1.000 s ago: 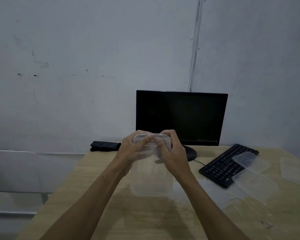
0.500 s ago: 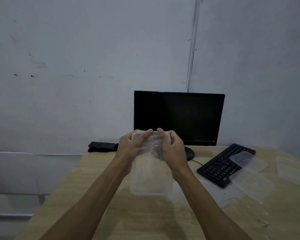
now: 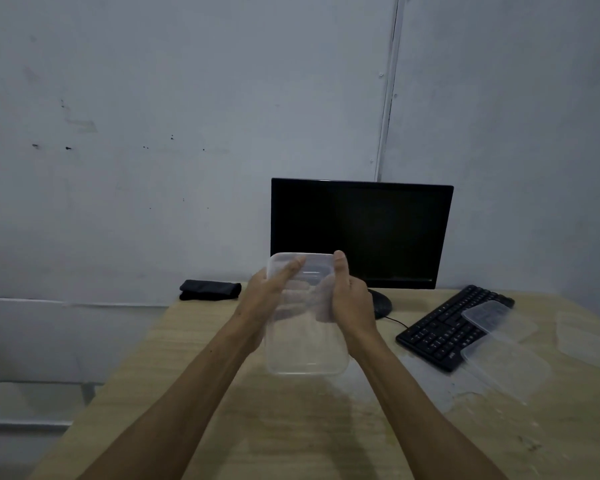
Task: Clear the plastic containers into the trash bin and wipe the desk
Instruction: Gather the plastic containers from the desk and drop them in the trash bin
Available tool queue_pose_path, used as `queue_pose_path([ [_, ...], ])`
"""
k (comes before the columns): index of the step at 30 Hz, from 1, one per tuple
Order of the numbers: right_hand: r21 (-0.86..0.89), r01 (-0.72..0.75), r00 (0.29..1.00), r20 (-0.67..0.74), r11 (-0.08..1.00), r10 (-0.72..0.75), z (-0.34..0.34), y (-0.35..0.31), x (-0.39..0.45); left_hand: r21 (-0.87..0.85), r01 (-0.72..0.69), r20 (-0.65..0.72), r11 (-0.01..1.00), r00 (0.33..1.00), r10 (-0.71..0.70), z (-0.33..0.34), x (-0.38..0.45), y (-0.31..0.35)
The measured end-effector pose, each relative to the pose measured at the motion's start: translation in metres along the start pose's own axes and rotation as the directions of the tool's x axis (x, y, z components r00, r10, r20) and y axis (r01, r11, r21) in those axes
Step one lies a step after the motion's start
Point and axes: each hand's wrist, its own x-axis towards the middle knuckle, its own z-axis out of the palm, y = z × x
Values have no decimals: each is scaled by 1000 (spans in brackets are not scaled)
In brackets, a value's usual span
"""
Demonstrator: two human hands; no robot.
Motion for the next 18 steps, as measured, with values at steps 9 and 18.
queue_pose_path([
  [9,-176,-127,985,92,976,145,2,13,-15,0,39,-279,999,960,-38,-5,9,-8],
  [18,-233,-97,987,-148,968,63,4,22,-11,264,116,-127,957,988,-85,18,-20,-24],
])
